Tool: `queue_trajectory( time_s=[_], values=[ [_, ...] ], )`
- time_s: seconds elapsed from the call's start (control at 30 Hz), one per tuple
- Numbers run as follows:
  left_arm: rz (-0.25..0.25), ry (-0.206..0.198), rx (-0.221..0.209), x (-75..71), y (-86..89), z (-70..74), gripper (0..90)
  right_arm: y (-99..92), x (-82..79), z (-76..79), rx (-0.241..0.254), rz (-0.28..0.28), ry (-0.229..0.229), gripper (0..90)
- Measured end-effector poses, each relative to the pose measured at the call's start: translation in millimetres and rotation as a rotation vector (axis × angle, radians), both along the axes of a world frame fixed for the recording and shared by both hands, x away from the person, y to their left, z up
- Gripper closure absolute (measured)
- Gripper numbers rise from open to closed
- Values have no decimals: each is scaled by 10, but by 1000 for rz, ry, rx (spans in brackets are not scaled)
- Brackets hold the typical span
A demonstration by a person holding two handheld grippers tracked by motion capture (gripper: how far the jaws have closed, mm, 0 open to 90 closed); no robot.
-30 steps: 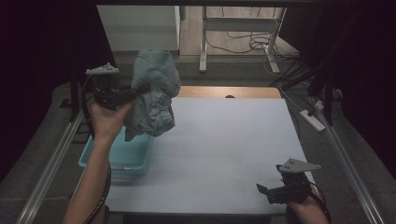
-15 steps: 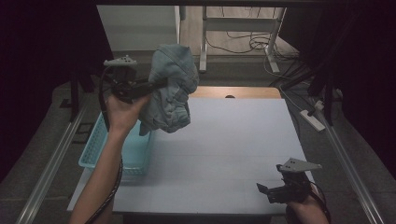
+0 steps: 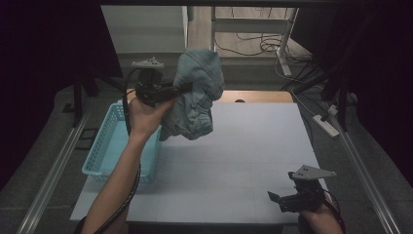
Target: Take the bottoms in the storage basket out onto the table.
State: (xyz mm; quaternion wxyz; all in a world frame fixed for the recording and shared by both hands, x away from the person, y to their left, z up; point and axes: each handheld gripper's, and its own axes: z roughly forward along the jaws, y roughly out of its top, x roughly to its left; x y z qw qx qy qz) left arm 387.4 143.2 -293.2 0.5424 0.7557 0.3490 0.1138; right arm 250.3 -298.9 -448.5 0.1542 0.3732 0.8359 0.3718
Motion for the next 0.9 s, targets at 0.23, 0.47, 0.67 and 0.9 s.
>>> queue_trajectory(
  time_s=[0.23, 0.47, 0.67, 0.9],
  values=[
    [-18, 13, 1, 62, -143, -63, 767, 0, 1, 0, 0, 1, 1, 7],
    [-42, 17, 18, 109, -327, -132, 767, -1, 0, -1, 0, 4, -1, 7],
    [-58, 22, 44, 154, -466, -194, 767, -3, -2, 1, 2, 4, -1, 7],
    [-68, 37, 55, 215, -567, -296, 767, -3, -1, 0, 1, 6, -2, 7]
  ],
)
